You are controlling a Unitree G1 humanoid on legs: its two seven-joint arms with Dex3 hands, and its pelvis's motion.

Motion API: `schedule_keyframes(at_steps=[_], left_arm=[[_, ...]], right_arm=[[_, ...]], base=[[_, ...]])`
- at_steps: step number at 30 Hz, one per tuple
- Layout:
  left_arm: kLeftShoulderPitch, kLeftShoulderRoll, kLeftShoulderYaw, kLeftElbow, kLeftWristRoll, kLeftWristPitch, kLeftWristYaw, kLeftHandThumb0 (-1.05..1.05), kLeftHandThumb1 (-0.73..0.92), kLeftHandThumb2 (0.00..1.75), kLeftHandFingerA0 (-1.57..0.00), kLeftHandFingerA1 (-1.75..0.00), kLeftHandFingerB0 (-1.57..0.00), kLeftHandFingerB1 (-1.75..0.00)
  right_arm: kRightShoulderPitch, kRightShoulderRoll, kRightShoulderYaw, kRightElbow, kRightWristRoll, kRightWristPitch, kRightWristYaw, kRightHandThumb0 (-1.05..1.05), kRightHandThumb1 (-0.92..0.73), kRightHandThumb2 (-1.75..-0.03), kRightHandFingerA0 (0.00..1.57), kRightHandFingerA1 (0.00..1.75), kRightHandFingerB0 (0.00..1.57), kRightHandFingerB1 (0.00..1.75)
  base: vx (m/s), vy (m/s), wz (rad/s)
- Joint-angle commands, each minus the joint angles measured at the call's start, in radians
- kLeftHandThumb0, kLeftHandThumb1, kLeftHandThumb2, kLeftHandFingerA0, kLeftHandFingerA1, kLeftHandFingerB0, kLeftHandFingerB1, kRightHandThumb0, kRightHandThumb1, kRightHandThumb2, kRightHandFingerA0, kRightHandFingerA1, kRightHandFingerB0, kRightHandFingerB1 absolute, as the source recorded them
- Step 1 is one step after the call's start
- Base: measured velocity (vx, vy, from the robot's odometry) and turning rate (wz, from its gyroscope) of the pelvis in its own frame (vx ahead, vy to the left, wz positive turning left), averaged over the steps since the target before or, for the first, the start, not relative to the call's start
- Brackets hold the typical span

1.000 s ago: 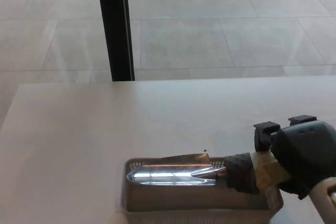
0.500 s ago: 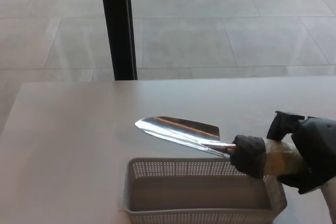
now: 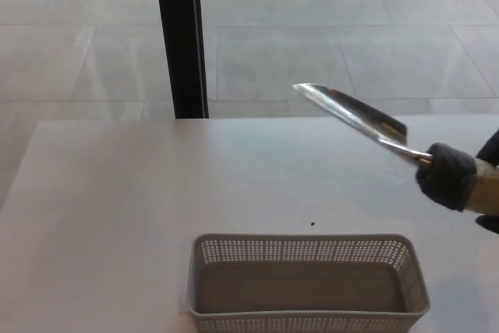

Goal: A garden tool is kept on the righthand side and a container is kept on the lefthand side on a desk infront of the robot. the robot uses its right hand to pick up the garden tool and makes a scooping motion inside the container

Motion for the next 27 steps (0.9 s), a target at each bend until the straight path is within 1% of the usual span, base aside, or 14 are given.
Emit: schedule_keyframes(at_steps=[1, 3, 6, 7, 8, 10, 11, 12, 13, 18, 20, 25, 26, 27], left_arm=[[0.022, 0.035, 0.008, 0.0, -0.002, -0.011, -0.009, -0.56, 0.64, 0.6, -0.59, -0.65, -0.58, -0.44], [0.028, 0.033, 0.012, -0.011, -0.007, -0.015, -0.013, -0.55, 0.64, 0.6, -0.56, -0.66, -0.59, -0.45], [0.036, 0.03, 0.007, -0.018, -0.001, -0.025, -0.011, -0.56, 0.65, 0.6, -0.53, -0.63, -0.57, -0.44], [0.024, 0.031, -0.002, -0.003, 0.011, -0.02, -0.003, -0.55, 0.64, 0.6, -0.58, -0.64, -0.59, -0.44], [0.02, 0.028, 0.007, 0.001, 0.002, -0.016, -0.002, -0.55, 0.64, 0.6, -0.6, -0.63, -0.59, -0.44], [0.019, 0.025, 0.007, 0.004, 0.001, -0.017, -0.005, -0.55, 0.65, 0.6, -0.58, -0.62, -0.57, -0.43], [0.024, 0.024, 0.008, 0.005, 0.001, -0.025, -0.008, -0.55, 0.65, 0.6, -0.56, -0.59, -0.56, -0.43], [0.027, 0.023, 0.009, 0.005, 0.0, -0.029, -0.009, -0.55, 0.65, 0.6, -0.56, -0.59, -0.56, -0.43], [0.029, 0.021, 0.014, -0.003, -0.006, -0.026, -0.005, -0.55, 0.64, 0.59, -0.56, -0.65, -0.6, -0.45], [0.042, 0.02, 0.011, -0.027, -0.002, -0.027, -0.011, -0.55, 0.63, 0.59, -0.53, -0.68, -0.62, -0.46], [0.037, 0.015, 0.015, -0.016, -0.005, -0.025, -0.008, -0.54, 0.63, 0.59, -0.53, -0.63, -0.62, -0.45], [0.031, 0.013, 0.01, 0.014, 0.007, -0.034, 0.004, -0.55, 0.63, 0.59, -0.51, -0.61, -0.58, -0.43], [0.032, 0.015, 0.005, 0.012, 0.011, -0.032, 0.006, -0.57, 0.51, 0.91, -0.53, -0.69, -0.48, -0.57], [0.032, 0.014, 0.011, 0.012, 0.004, -0.034, -0.002, -0.55, 0.64, 0.59, -0.54, -0.6, -0.58, -0.43]], right_arm=[[-0.057, -0.153, -0.052, 0.185, 0.106, -0.047, -0.104, -0.22, -0.52, -1.03, 0.93, 1.74, 0.84, 1.42], [-0.053, -0.22, -0.006, 0.263, 0.046, -0.043, -0.123, -0.2, -0.52, -0.97, 1.13, 1.63, 0.94, 1.22], [-0.054, -0.28, 0.055, 0.382, 0.018, -0.046, -0.157, -0.23, -0.51, -0.87, 0.95, 1.72, 0.86, 1.27], [-0.055, -0.286, 0.084, 0.414, -0.007, 0.001, -0.154, -0.32, -0.58, -0.81, 1.02, 1.69, 0.86, 1.01], [-0.061, -0.292, 0.101, 0.447, -0.009, 0.007, -0.158, -0.36, -0.49, -1.0, 1.22, 1.32, 0.84, 0.9], [-0.07, -0.306, 0.131, 0.477, -0.006, 0.025, -0.158, -0.35, -0.64, -0.77, 0.95, 1.62, 0.81, 0.67], [-0.067, -0.316, 0.164, 0.511, -0.018, 0.028, -0.166, -0.37, -0.47, -0.98, 1.19, 1.31, 0.79, 0.94], [-0.068, -0.324, 0.187, 0.529, -0.014, 0.027, -0.177, -0.37, -0.47, -0.98, 1.19, 1.31, 0.79, 0.94], [-0.077, -0.326, 0.23, 0.59, -0.029, 0.029, -0.185, -0.32, -0.68, -0.66, 0.88, 1.62, 0.86, 0.97], [-0.103, -0.313, 0.313, 0.663, -0.007, 0.057, -0.207, -0.33, -0.66, -0.59, 0.87, 1.49, 0.83, 0.76], [-0.098, -0.278, 0.335, 0.663, 0.012, 0.068, -0.224, -0.35, -0.67, -0.65, 0.87, 1.61, 0.76, 1.12], [-0.1, -0.235, 0.362, 0.655, 0.046, 0.081, -0.234, -0.37, -0.64, -0.71, 0.89, 1.6, 0.74, 0.94], [-0.097, -0.215, 0.364, 0.612, 0.059, 0.109, -0.196, -0.39, -0.64, -0.7, 0.89, 1.57, 0.67, 0.77], [-0.098, -0.199, 0.373, 0.593, 0.057, 0.13, -0.191, -0.38, -0.61, -0.68, 0.89, 1.58, 0.74, 0.75]], base=[[0.0, 0.0, 0.0], [0.0, 0.0, 0.0], [0.0, 0.0, 0.0], [0.0, 0.0, 0.0], [0.0, 0.0, 0.0], [0.0, 0.0, 0.0], [0.0, 0.0, 0.0], [0.0, 0.0, 0.0], [0.0, 0.0, 0.0], [0.0, 0.0, 0.0], [0.0, 0.0, 0.0], [0.0, 0.0, 0.0], [0.0, 0.0, 0.0], [0.0, 0.0, 0.0]])
